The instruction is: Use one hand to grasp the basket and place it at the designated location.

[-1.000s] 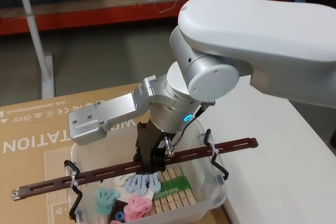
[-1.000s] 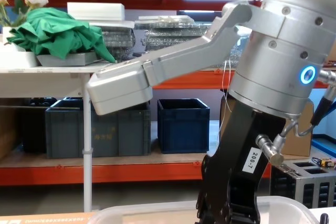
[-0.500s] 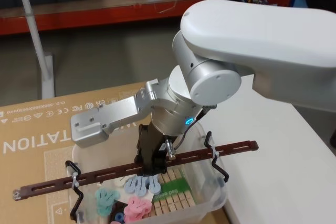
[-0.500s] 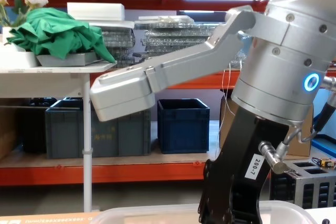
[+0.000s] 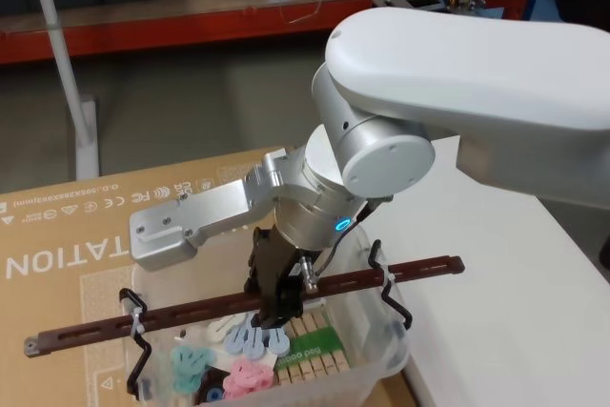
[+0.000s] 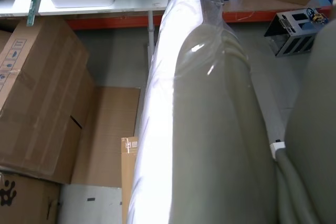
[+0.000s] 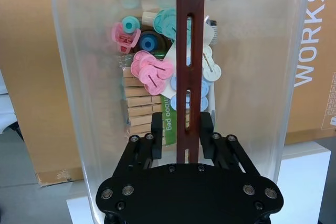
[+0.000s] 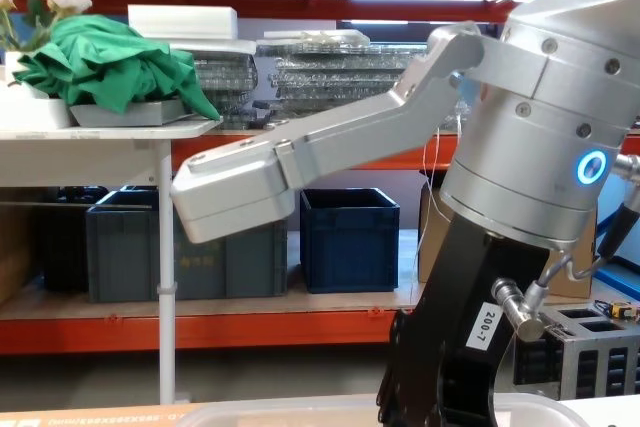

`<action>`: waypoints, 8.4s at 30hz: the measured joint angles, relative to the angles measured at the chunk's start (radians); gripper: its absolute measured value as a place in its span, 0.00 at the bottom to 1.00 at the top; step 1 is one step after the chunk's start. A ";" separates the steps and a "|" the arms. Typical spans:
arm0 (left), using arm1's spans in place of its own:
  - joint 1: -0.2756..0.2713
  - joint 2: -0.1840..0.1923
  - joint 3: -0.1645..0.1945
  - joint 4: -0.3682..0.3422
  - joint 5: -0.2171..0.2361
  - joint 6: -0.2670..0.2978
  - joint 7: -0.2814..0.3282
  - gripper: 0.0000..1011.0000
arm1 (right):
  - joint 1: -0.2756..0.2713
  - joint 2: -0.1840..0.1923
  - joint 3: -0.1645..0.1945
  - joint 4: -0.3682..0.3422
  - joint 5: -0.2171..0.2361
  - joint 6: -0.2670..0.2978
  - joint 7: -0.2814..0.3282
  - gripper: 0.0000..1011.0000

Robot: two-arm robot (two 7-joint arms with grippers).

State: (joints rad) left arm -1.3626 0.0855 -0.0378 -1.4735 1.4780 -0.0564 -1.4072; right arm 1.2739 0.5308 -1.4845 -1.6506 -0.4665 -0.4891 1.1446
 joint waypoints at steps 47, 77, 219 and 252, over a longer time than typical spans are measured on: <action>0.000 0.000 0.000 0.000 0.000 0.000 0.000 0.00 | 0.038 0.040 0.087 0.046 0.087 -0.037 -0.009 0.99; 0.000 0.000 0.000 0.000 0.000 0.000 0.000 0.00 | 0.056 0.077 0.165 0.053 0.164 -0.058 -0.020 0.99; 0.000 0.000 0.000 0.000 0.000 0.000 0.000 0.00 | 0.074 -0.004 0.111 0.193 0.159 -0.010 0.023 0.23; 0.000 0.000 0.000 0.000 0.000 0.000 0.000 0.00 | 0.121 0.030 0.259 0.468 0.222 0.182 0.075 0.23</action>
State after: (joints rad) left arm -1.3626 0.0854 -0.0380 -1.4735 1.4778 -0.0564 -1.4072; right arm 1.3953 0.5608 -1.2251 -1.1829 -0.2440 -0.3073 1.2200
